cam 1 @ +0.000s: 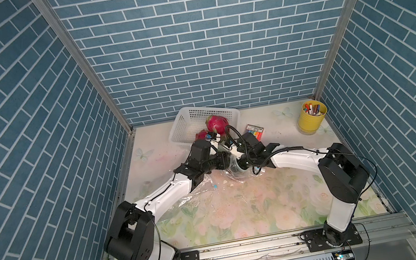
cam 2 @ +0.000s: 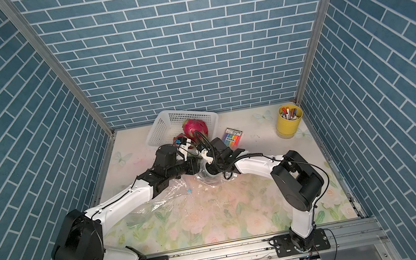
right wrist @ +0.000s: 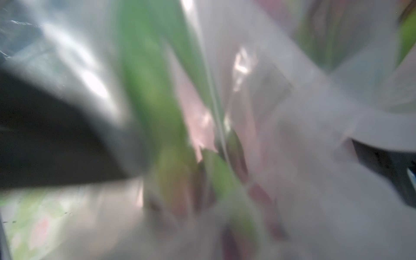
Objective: Open the zip-top bag and take out the dragon fruit
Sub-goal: Pick up the dragon fruit from the zipper food storage bag.
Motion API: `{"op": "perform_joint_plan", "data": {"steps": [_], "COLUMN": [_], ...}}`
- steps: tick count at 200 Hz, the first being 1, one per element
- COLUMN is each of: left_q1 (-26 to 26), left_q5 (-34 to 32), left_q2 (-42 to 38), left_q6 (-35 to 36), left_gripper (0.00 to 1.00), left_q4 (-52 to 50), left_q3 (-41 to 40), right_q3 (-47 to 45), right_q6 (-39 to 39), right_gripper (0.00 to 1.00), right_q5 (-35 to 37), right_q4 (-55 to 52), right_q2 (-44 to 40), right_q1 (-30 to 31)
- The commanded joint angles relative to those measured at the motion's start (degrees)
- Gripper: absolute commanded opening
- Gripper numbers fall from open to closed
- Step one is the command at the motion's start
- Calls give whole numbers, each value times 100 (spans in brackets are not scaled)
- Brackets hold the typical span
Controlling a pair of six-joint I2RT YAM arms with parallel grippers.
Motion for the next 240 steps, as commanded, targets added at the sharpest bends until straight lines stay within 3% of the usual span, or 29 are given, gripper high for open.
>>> {"op": "perform_joint_plan", "data": {"steps": [1, 41, 95, 138, 178, 189, 219, 240], "left_q1": [0, 132, 346, 349, 343, 341, 358, 439], "left_q5": [-54, -199, 314, 1176, 1847, 1929, 1876, 1200], "left_q2": [-466, -1113, -1533, -1068, -603, -519, -368, -468], "left_q6": [-110, -339, -651, -878, -1242, -1282, -1114, -805], "left_gripper": [73, 100, 100, 100, 72, 57, 1, 0], "left_q4": [567, 758, 1586, 2324, 3044, 3140, 2940, 2288], "left_q3": [90, -119, -702, -821, -748, -718, -631, -610], "right_q3": [-170, -553, -979, -913, -934, -945, -961, -988], "right_q6": [-189, -123, 164, 316, 424, 465, 445, 403], "right_gripper": [77, 77, 76, 75, 75, 75, 74, 74], "right_q5": [-276, -687, -1832, -2401, -2458, -2473, -2426, -2332], "right_q4": [-348, -632, -545, -445, -322, -255, -269, -338], "right_q2": [-541, -1475, -2523, -2688, -2660, -2638, -2661, -2755], "right_q1": [52, -273, -1026, -1225, -1224, -1226, -1227, -1234]}}
